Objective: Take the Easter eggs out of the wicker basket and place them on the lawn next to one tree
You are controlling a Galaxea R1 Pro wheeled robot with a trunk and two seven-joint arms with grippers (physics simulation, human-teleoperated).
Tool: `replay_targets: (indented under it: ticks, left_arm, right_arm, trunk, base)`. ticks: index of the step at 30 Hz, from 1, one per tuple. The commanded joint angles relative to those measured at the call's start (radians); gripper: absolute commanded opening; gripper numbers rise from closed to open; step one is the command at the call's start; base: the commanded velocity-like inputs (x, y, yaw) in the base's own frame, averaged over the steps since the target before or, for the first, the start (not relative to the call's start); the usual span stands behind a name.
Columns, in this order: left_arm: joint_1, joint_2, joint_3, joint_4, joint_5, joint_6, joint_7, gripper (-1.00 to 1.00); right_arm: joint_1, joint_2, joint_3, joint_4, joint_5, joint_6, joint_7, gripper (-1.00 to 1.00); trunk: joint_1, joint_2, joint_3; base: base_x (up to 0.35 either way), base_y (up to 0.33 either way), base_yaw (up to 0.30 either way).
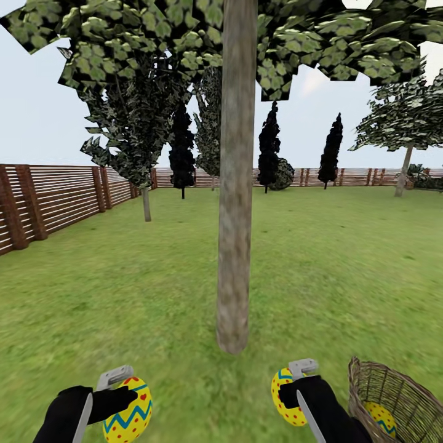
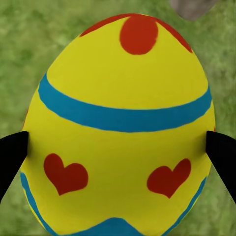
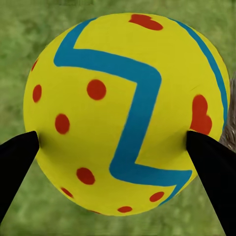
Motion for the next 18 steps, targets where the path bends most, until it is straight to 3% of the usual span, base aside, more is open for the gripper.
replay_targets:
  ticks: [1, 12, 18]
  left_arm:
    - [-0.001, 0.000, 0.003, -0.001, -0.011, 0.004, -0.010, -1.00]
    - [-0.001, 0.000, 0.004, -0.001, -0.010, 0.005, -0.009, -1.00]
    - [-0.001, 0.001, 0.005, -0.001, -0.008, 0.005, -0.009, -1.00]
  right_arm:
    - [-0.001, 0.000, 0.002, -0.001, -0.001, 0.005, -0.005, -1.00]
    - [-0.001, 0.000, 0.002, -0.001, -0.002, 0.005, -0.006, -1.00]
    - [-0.001, 0.000, 0.003, -0.001, -0.001, 0.005, -0.005, -1.00]
  trunk:
    - [0.001, -0.001, -0.001]
    - [0.001, -0.001, -0.001]
    - [0.001, -0.001, -0.001]
  base:
    - [0.335, 0.000, 0.000]
    - [0.339, 0.000, -0.003]
    - [0.339, 0.000, -0.271]
